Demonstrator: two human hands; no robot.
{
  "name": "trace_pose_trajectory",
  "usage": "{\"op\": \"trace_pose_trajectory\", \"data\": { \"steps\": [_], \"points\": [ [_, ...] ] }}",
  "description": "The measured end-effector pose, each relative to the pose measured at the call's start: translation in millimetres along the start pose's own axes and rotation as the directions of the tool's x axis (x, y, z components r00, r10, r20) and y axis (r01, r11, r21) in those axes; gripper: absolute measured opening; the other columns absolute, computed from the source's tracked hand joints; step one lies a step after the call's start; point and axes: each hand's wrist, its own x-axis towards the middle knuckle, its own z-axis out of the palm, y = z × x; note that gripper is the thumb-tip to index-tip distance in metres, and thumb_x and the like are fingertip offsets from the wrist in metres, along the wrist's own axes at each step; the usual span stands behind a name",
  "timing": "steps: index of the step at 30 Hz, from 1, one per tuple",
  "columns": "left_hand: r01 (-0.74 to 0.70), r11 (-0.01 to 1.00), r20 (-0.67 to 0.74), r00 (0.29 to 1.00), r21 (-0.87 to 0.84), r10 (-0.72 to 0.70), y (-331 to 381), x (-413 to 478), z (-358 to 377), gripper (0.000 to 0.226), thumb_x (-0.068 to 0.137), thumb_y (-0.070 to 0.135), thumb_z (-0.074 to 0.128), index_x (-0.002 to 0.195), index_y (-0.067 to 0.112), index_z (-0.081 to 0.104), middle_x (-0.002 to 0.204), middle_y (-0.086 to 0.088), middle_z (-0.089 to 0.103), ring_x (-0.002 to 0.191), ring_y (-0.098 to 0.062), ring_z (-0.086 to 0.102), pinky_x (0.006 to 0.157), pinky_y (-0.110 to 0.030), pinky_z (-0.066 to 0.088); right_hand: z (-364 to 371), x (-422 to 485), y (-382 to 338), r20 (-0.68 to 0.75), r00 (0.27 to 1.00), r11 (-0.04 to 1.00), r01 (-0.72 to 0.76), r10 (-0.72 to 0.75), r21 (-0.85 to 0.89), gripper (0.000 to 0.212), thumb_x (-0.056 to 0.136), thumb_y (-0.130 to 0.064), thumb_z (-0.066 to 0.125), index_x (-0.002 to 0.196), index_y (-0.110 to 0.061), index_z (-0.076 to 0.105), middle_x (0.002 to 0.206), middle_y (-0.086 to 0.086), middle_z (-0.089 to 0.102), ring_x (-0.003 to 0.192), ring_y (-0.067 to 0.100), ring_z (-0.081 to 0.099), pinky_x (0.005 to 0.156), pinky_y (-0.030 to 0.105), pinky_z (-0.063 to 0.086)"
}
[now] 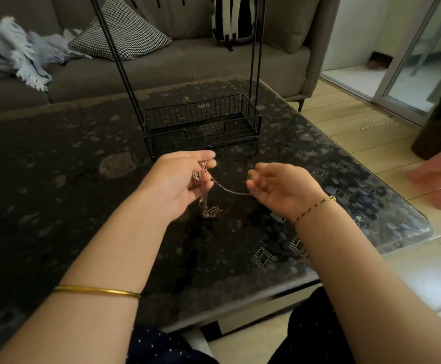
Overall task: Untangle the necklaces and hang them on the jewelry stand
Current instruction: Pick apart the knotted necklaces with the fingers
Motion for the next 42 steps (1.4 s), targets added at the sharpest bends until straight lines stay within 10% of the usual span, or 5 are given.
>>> {"op": "trace_pose_trajectory", "data": {
  "steps": [7,12,19,25,42],
  "points": [
    [-0.062,0.989,0.143,0.989,0.132,0.043,-0.7,-0.8,-0.6,0.049,0.088,-0.016,0.035,0.108,0.015,0.067,0.111,-0.002,0.069,0.077,-0.01,0.063,0.072,-0.026,0.05,-4.1,6.1,0.2,0.016,0.959,0.653,0.205,-0.283,-0.729,0.03,0.093,-0.003,0.047,0.122,0.001,0.051,0.082,0.01,0.058,0.079,0.024,0.063,0.082,0.041,0.056],
    [-0.087,0.986,0.233,0.971,0.141,0.053,0.8,-3.6,0.0,0.05,0.089,-0.016,0.037,0.121,0.013,0.062,0.118,-0.001,0.066,0.079,-0.009,0.066,0.07,-0.025,0.051,-8.7,5.2,2.4,0.167,0.863,0.103,0.243,-0.477,-0.964,0.042,0.093,-0.015,0.05,0.134,-0.01,0.044,0.133,0.014,0.042,0.111,0.033,0.054,0.093,0.037,0.044],
    [-0.116,0.979,0.284,0.957,0.168,0.064,-1.6,-6.0,2.9,0.053,0.088,-0.016,0.046,0.134,0.011,0.053,0.124,0.001,0.062,0.077,-0.008,0.07,0.072,-0.024,0.055,2.0,-14.1,1.1,0.317,0.924,0.717,0.369,-0.214,-0.591,0.01,0.093,-0.012,0.053,0.093,-0.011,0.063,0.079,0.003,0.067,0.069,0.013,0.06,0.061,0.026,0.05],
    [-0.157,0.965,0.299,0.95,0.211,0.089,-1.7,-7.0,5.8,0.058,0.086,-0.018,0.053,0.138,0.007,0.048,0.132,-0.001,0.057,0.105,-0.014,0.064,0.078,-0.024,0.058,4.8,-15.6,5.3,0.418,0.896,0.66,0.404,-0.147,-0.634,0.02,0.089,-0.027,0.062,0.092,-0.008,0.067,0.082,0.005,0.067,0.077,0.014,0.065,0.083,0.035,0.053],
    [-0.217,0.9,0.085,0.976,0.378,0.199,-4.9,0.9,4.0,0.032,0.085,-0.011,0.059,0.111,0.005,0.067,0.108,-0.01,0.067,0.098,-0.018,0.068,0.086,-0.03,0.056,3.0,-10.0,2.9,0.335,0.916,0.591,0.4,-0.223,-0.7,0.011,0.09,-0.012,0.058,0.086,-0.011,0.068,0.072,0.005,0.059,0.051,0.009,0.038,0.043,0.019,0.03]
  ]
}}
